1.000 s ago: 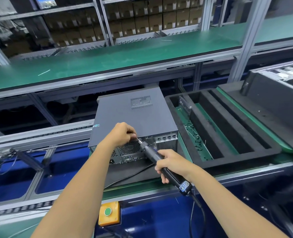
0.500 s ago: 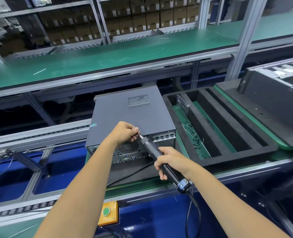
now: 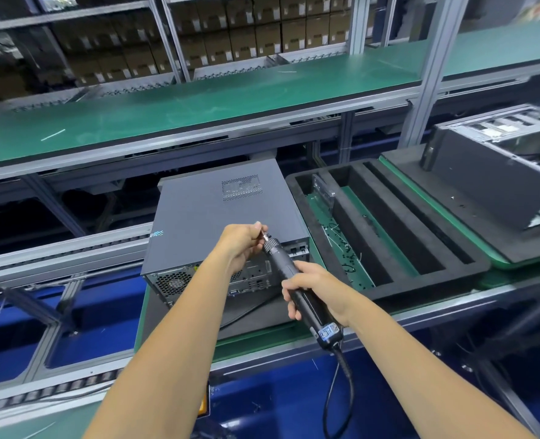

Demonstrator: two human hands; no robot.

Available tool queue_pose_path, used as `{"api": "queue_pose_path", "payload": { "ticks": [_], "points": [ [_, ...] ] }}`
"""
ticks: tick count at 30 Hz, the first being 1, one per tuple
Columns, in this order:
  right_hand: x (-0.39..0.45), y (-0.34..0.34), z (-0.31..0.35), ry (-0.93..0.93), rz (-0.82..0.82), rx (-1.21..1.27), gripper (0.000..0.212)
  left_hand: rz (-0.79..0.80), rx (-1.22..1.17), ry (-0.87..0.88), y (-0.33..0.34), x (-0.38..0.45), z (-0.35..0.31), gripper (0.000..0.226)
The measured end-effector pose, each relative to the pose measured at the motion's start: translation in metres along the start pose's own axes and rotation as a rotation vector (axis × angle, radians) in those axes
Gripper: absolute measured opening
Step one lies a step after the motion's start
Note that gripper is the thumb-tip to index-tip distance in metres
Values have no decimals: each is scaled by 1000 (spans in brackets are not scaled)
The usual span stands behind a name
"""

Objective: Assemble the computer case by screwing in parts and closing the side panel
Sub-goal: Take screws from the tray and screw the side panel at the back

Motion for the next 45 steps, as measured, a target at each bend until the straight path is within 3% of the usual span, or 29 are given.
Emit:
{"api": "queue_pose_path", "payload": {
  "ticks": [4, 12, 17, 22, 45],
  "points": [
    [-15, -12, -3, -18, 32, 137, 50, -57, -29, 12, 29, -1, 2, 28],
    [-41, -32, -28, -78, -80, 86, 75, -67, -48, -55, 74, -19, 22, 22],
    [-50, -40, -43, -42, -116, 52, 70, -36, -47, -78, 86, -33, 45, 34],
    [-47, -40, -54, 16, -146, 19, 84, -65, -121, -84, 86, -37, 52, 22],
    [-39, -40, -42, 29, -148, -32, 79, -84, -100, -46, 76, -24, 56, 30]
  ]
}}
Point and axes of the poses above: each hand's wrist, its own x-axis towards the middle knuckle, its own y-axis out of the palm, z = x × y, the point moved 5 cm from there along x, towards the middle knuckle, and after that the axes turned 9 degrees about y, right-handed, at the moved point
